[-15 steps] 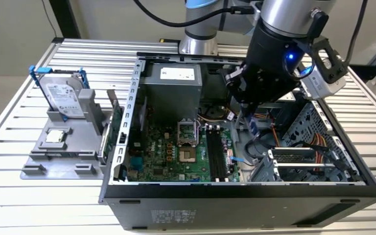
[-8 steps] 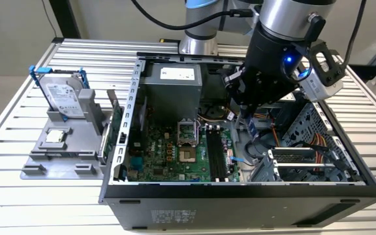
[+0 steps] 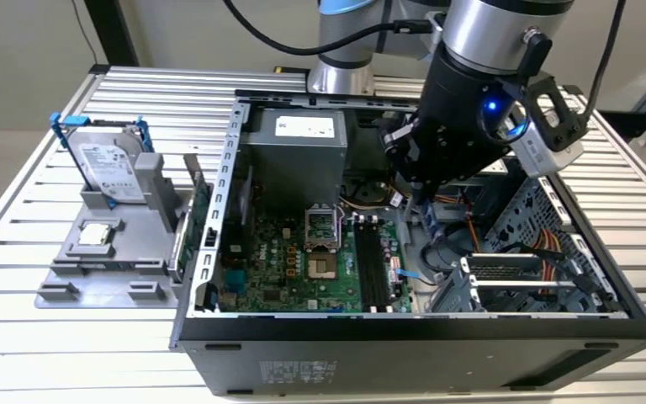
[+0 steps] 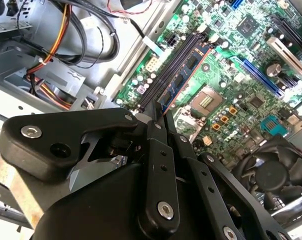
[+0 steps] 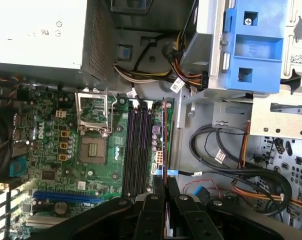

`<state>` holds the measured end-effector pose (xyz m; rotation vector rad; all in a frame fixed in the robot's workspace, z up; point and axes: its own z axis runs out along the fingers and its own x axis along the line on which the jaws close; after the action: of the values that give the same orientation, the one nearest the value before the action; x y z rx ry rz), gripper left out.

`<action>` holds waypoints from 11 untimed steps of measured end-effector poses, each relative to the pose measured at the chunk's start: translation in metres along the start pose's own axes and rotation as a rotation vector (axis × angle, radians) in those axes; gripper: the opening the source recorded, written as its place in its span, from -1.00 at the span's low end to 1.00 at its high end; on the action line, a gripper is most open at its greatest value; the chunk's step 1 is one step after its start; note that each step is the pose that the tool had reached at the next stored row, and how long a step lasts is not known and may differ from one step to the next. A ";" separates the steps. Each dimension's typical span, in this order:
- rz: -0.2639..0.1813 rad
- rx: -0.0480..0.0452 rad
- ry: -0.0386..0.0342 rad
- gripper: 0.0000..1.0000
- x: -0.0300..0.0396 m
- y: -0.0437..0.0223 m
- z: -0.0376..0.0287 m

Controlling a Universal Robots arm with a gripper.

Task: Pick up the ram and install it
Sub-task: 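Insert the ram into the slot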

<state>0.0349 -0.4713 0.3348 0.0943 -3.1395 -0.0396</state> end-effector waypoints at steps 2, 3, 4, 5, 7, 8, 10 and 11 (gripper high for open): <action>0.001 0.0000 0.0000 -1.00 0.0001 0.0007 0.0013; 0.002 0.0000 0.0000 -1.00 0.0002 0.0011 0.0020; 0.003 0.0001 0.0000 -1.00 0.0002 0.0015 0.0026; 0.003 0.0001 -0.0001 -1.00 0.0002 0.0019 0.0031; 0.004 -0.0001 -0.0002 -1.00 0.0002 0.0027 0.0045; 0.005 0.0001 -0.0001 -1.00 0.0002 0.0029 0.0051; 0.006 0.0002 -0.0001 -1.00 0.0002 0.0033 0.0062; 0.006 0.0000 -0.0001 -1.00 0.0002 0.0034 0.0068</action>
<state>0.0345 -0.4678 0.3281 0.0850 -3.1399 -0.0395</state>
